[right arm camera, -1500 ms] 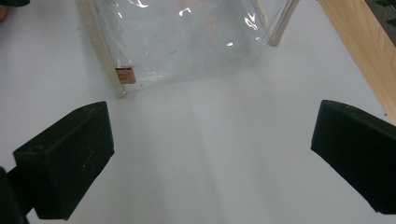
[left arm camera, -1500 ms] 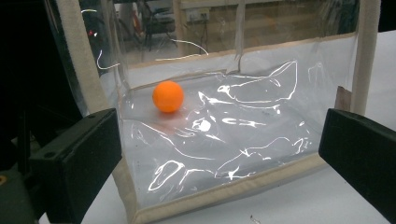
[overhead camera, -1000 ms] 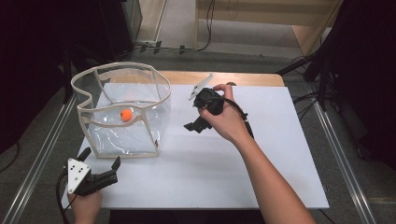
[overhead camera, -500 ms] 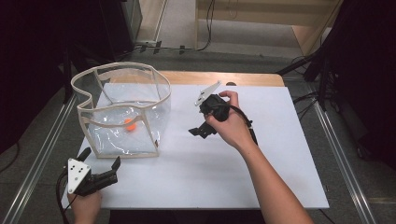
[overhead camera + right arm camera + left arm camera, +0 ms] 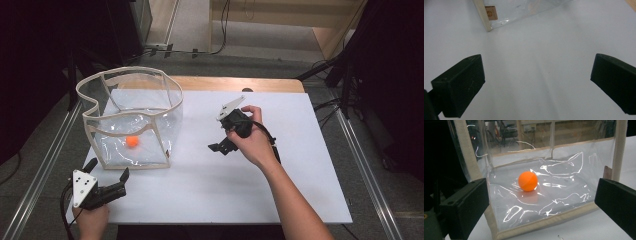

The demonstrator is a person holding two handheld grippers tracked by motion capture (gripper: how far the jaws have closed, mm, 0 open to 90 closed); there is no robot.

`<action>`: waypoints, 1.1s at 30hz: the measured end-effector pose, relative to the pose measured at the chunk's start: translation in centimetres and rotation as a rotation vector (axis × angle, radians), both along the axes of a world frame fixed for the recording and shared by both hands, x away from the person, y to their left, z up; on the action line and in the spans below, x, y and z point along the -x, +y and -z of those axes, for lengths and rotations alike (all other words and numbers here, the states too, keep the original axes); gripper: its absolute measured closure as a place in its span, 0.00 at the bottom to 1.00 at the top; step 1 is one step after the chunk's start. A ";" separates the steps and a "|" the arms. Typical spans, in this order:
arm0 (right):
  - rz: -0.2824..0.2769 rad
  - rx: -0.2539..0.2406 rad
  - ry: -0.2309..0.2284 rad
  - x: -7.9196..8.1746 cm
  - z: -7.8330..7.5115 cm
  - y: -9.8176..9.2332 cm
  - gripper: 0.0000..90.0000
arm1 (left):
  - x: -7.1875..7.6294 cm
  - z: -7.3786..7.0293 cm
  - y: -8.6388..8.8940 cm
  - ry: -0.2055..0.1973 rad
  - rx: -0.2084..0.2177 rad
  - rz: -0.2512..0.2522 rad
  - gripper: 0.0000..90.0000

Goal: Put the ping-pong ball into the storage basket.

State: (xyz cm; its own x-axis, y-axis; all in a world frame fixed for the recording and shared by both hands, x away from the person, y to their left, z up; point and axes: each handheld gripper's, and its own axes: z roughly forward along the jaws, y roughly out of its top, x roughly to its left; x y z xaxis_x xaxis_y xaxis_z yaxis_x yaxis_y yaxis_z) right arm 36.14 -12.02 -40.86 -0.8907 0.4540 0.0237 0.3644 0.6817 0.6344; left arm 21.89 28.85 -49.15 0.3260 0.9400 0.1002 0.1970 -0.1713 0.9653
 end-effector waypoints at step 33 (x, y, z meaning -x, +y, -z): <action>0.072 -0.070 -0.008 2.9 3.1 -4.1 0.00 | 0.0 0.0 0.0 0.000 -0.004 0.000 0.00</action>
